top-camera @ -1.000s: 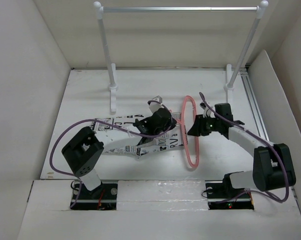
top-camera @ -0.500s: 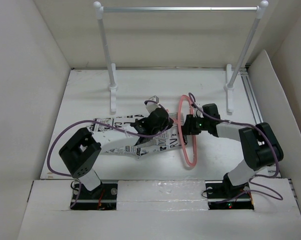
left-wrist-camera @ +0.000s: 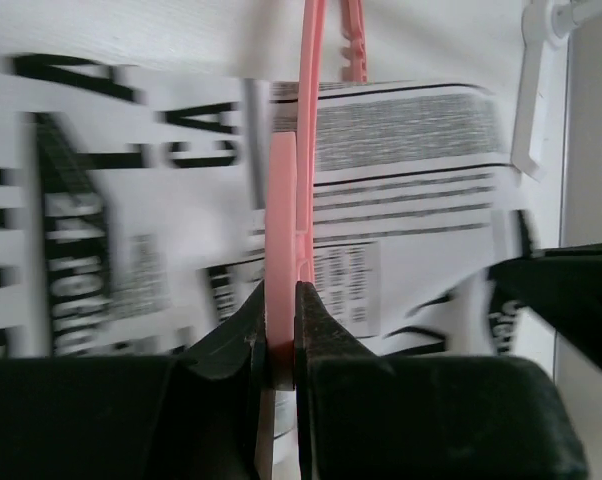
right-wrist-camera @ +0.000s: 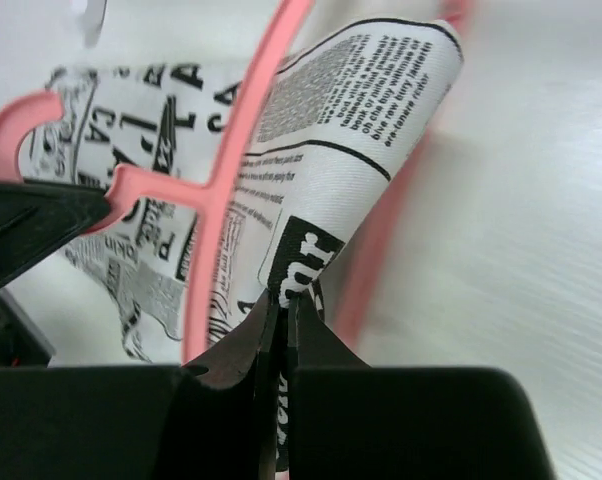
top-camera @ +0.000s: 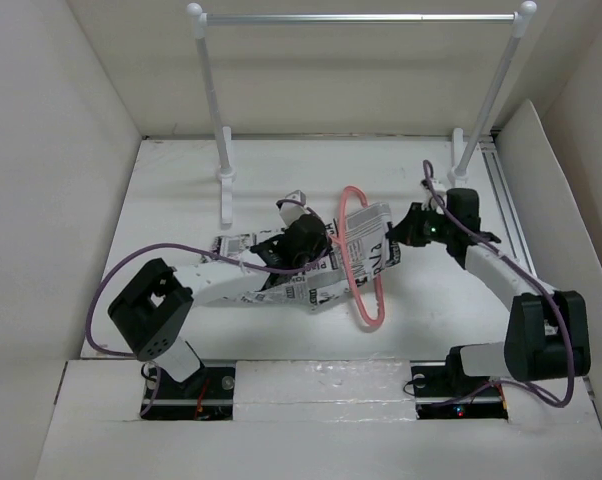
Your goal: Place the trousers on the hanger
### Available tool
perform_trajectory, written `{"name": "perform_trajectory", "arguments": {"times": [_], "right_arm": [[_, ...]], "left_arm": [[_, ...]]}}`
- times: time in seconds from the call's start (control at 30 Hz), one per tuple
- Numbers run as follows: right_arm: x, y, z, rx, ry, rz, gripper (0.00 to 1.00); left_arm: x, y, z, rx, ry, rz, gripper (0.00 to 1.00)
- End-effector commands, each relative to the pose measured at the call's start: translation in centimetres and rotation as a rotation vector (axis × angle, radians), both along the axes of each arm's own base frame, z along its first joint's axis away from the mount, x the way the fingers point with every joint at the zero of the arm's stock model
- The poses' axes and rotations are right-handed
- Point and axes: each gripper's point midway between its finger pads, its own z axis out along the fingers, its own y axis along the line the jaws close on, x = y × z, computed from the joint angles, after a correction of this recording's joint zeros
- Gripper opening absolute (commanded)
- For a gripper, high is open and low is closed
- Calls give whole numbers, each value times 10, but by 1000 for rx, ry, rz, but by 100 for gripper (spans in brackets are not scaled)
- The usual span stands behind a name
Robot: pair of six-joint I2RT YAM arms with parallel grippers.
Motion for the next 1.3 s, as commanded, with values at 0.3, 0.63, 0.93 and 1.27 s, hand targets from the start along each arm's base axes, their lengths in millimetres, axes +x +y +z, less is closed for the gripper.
{"name": "perform_trajectory", "arguments": {"times": [0.3, 0.63, 0.93, 1.27], "right_arm": [[14, -83, 3, -72, -26, -140, 0], [33, -107, -19, -125, 22, -196, 0], [48, -114, -22, -88, 25, -235, 0], [30, -97, -45, -86, 78, -203, 0]], "left_arm": [[-11, 102, -3, 203, -19, 80, 0], [-10, 110, 13, 280, -41, 67, 0], [-4, 119, 42, 354, -100, 57, 0], [-8, 92, 76, 245, -150, 38, 0]]}}
